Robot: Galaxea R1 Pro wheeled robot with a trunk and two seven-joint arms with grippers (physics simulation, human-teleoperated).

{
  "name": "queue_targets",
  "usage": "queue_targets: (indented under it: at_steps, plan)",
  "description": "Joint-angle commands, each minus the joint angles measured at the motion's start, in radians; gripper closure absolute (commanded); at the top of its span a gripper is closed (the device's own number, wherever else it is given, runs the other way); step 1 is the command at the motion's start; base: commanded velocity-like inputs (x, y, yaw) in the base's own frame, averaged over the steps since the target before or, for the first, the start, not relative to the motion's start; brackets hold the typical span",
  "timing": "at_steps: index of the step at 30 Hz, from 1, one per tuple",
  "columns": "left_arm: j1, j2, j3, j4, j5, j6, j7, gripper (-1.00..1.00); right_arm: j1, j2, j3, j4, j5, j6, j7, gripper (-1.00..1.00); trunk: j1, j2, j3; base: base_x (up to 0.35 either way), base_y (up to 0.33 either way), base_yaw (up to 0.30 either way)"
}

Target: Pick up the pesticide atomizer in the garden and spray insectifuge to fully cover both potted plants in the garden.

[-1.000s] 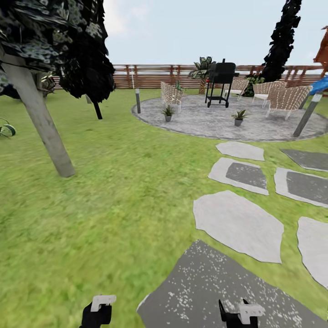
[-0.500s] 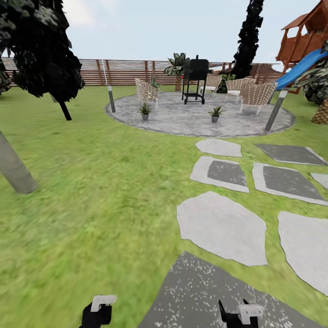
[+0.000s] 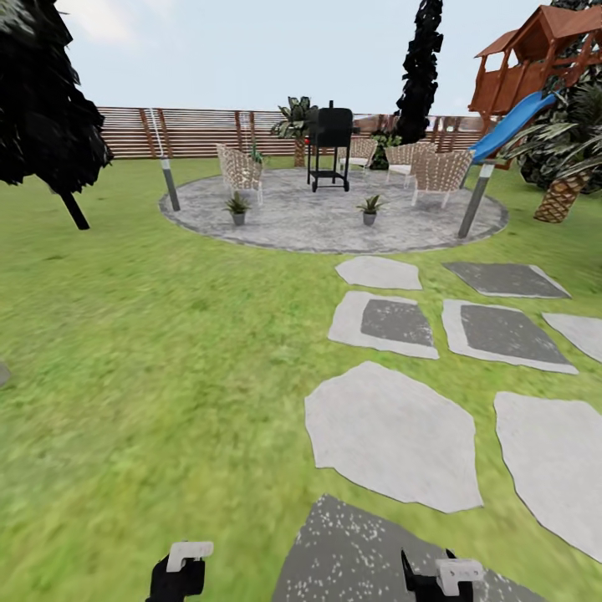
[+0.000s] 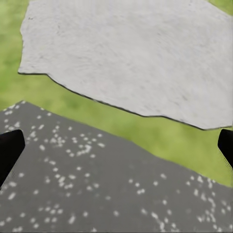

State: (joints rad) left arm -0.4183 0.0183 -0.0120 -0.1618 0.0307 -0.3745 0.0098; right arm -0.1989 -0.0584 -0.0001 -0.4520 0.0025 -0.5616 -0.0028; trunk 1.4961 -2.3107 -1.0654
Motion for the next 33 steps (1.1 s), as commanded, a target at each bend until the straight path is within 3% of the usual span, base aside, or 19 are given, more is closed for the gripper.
queue_targets:
  at_steps: [1, 33]
  plan:
    - [-0.001, 0.0, -0.002, 0.001, 0.003, -0.003, 0.001, 1.0, 0.0, 0.001, 0.0, 0.0, 0.0, -0.003, 0.0, -1.0, 0.0, 0.0, -0.001, 0.339, 0.0, -0.008]
    - [-0.001, 0.0, -0.002, 0.001, 0.003, -0.003, 0.001, 1.0, 0.0, 0.0, -0.001, 0.001, 0.002, -0.003, 0.001, -1.0, 0.0, 0.0, -0.001, 0.339, 0.0, 0.0]
